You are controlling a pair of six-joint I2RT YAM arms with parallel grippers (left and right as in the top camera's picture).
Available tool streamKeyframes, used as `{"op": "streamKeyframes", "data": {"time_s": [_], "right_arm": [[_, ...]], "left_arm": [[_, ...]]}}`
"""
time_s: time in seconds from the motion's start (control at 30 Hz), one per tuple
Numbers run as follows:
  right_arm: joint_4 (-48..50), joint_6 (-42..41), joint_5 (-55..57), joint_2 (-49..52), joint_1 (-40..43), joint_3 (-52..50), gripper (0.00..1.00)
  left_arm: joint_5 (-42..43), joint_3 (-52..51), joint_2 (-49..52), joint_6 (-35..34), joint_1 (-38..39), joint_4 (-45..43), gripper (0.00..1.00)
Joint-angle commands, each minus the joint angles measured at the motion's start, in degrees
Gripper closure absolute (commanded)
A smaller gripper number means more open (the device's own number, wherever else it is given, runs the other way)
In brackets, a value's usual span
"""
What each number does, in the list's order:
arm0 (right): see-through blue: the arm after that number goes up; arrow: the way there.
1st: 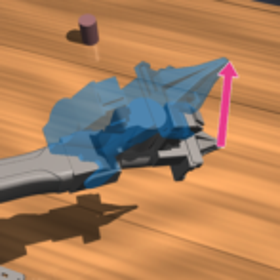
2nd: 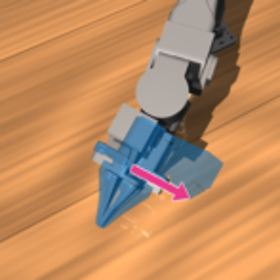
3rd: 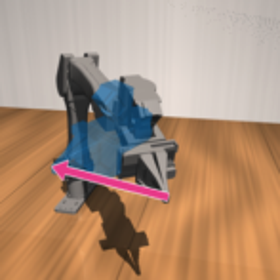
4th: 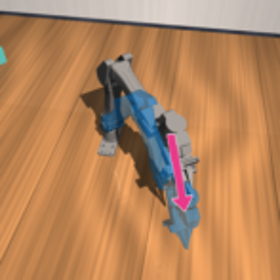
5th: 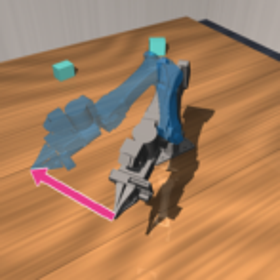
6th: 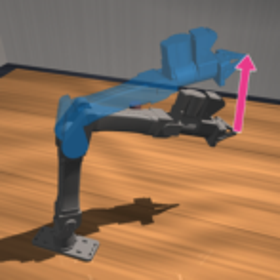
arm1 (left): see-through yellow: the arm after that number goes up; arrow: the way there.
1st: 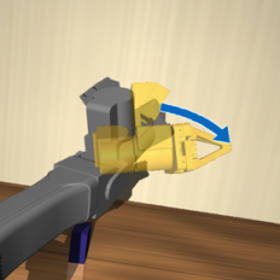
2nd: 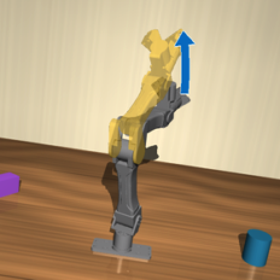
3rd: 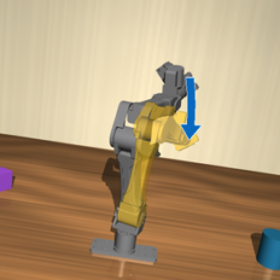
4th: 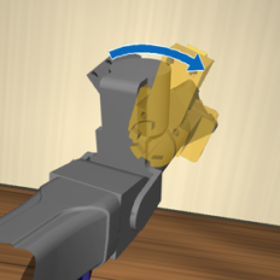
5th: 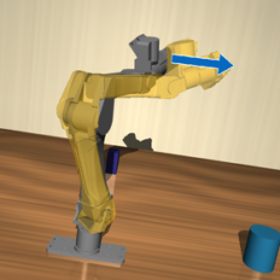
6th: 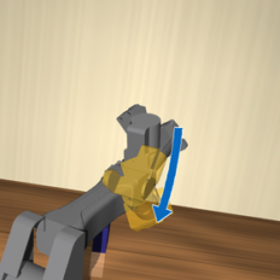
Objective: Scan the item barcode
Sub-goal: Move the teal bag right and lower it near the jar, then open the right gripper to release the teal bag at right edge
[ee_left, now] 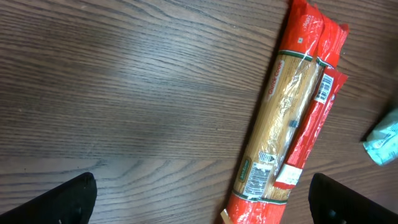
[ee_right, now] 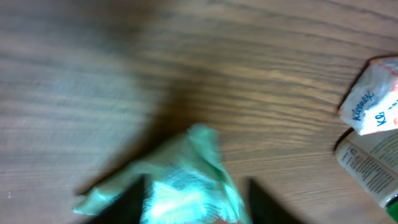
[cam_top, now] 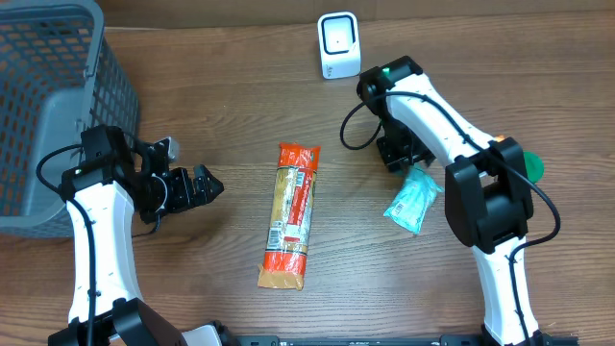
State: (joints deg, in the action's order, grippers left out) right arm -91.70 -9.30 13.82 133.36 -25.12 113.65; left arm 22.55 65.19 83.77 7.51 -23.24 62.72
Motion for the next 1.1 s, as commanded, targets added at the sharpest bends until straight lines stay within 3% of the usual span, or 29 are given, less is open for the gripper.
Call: {"op": "streamKeyframes", "data": {"time_s": [0.0,0.13,0.2,0.3,0.37,0.53,1.07], "right_arm": [[1.7,-3.2,0.9,-1.2,0.5,-0.1,0.31],[4.2,-4.3,-5.2,-1.2,0.2,-0.1,0.33],[4.9,-4.4,-11.5,-1.2,-0.1,-0.1,0.46],[4.9,-4.5,-19.3,-1.2,-0.4,-0.7,0.8],[4.9,-4.8,-20.4,-1.2,-0.8,-2.1,0.89],[7.3,-9.4,-13.6,-1.2,-0.8,-7.7,0.89],[7.5,-10.6,-2.1,-1.2,0.5,-23.9,0.88]], "left_arm": [[0.8,0.0,0.2,0.9,0.4,0.0,0.0],[0.8,0.0,0.2,0.9,0.4,0.0,0.0],[0.8,0.0,0.2,0.9,0.4,0.0,0.01],[0.9,0.0,0.2,0.9,0.4,0.0,0.01],[0.9,0.0,0.2,0.9,0.4,0.0,0.0],[0.8,0.0,0.2,0.9,0.4,0.0,0.0],[0.8,0.0,0.2,0.9,0.4,0.0,0.0]]}}
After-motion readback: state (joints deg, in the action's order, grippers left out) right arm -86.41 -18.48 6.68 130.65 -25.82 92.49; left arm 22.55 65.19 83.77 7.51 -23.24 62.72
